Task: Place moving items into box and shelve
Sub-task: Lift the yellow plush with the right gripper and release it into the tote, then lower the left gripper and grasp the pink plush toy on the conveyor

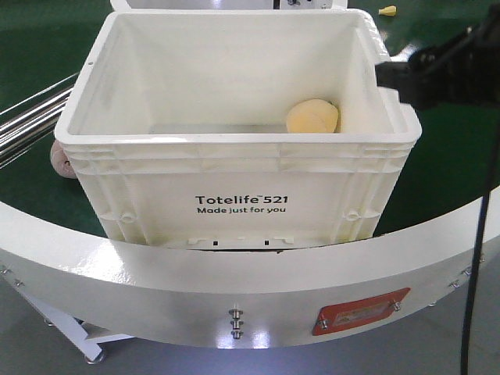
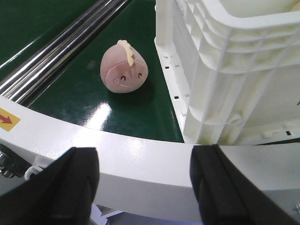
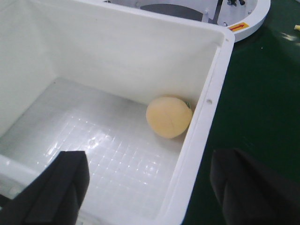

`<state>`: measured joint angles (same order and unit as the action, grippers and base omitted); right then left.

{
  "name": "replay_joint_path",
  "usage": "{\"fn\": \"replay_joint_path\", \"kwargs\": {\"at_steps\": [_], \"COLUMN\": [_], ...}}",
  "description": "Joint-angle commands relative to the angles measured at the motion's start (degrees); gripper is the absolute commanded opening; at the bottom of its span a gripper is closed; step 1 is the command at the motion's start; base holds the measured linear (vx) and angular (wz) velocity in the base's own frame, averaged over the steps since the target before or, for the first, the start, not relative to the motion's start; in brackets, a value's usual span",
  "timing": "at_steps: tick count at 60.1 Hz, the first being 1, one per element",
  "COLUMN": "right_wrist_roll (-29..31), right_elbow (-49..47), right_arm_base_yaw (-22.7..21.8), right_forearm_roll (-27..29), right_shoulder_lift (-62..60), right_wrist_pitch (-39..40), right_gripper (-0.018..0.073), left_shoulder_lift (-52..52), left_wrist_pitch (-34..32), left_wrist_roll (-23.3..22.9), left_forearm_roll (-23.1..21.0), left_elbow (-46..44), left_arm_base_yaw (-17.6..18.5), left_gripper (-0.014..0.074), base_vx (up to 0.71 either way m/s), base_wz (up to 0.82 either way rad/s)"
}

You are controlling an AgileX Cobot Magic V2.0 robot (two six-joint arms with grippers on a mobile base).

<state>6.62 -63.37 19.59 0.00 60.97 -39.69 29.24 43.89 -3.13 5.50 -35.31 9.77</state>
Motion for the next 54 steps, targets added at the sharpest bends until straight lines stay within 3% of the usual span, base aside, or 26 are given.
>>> {"fn": "replay_joint_path", "kwargs": {"at_steps": [1,7,13,22,28,34,39,46,54], "right_wrist_roll": [0.31,0.31,0.31,0.31,0.31,0.31,0.31,0.31,0.31], "right_elbow": [2.71,7.63,11.40,13.01,13.01,13.01,13.01,13.01,13.01], "right_arm_base_yaw": [-0.06,-0.06,-0.06,-0.06,-0.06,-0.06,-0.06,-0.06,-0.06], "right_forearm_roll": [0.00,0.00,0.00,0.00,0.00,0.00,0.00,0.00,0.00], "right_shoulder_lift": [-5.77,-10.32,-13.52,-15.14,-15.14,-15.14,-15.14,-15.14,-15.14], "right_wrist_pitch": [4.52,4.58,4.78,3.94,1.97,0.47,-0.06,-0.06,-0.06], "right_gripper": [0.0574,0.0574,0.0574,0.0574,0.0574,0.0574,0.0574,0.0574,0.0574], "left_shoulder_lift": [0.67,0.67,0.67,3.29,7.51,13.19,19.12,26.91,36.41], "left_wrist_pitch": [-4.58,-4.42,-4.42,-4.62,-4.41,-3.36,-1.43,0.03,2.85], "left_wrist_roll": [-0.25,-0.46,-0.70,-4.82,-9.23,-18.56,-24.14,-23.43,-17.19], "left_forearm_roll": [0.25,0.25,0.25,1.95,8.82,19.45,25.09,25.25,22.83], "left_elbow": [-1.85,-1.85,-1.85,-2.02,-2.06,-3.48,-5.99,-11.32,-18.20], "left_arm_base_yaw": [0.29,0.29,0.29,0.29,0.29,0.05,-0.61,-1.16,-2.58], "left_gripper": [0.0522,0.0531,0.0595,0.0687,0.0687,0.0672,0.0652,0.0622,0.0595], "base_vx": [0.00,0.00,0.00,0.00,0.00,0.00,0.00,0.00,0.00], "base_wz": [0.00,0.00,0.00,0.00,0.00,0.00,0.00,0.00,0.00]}}
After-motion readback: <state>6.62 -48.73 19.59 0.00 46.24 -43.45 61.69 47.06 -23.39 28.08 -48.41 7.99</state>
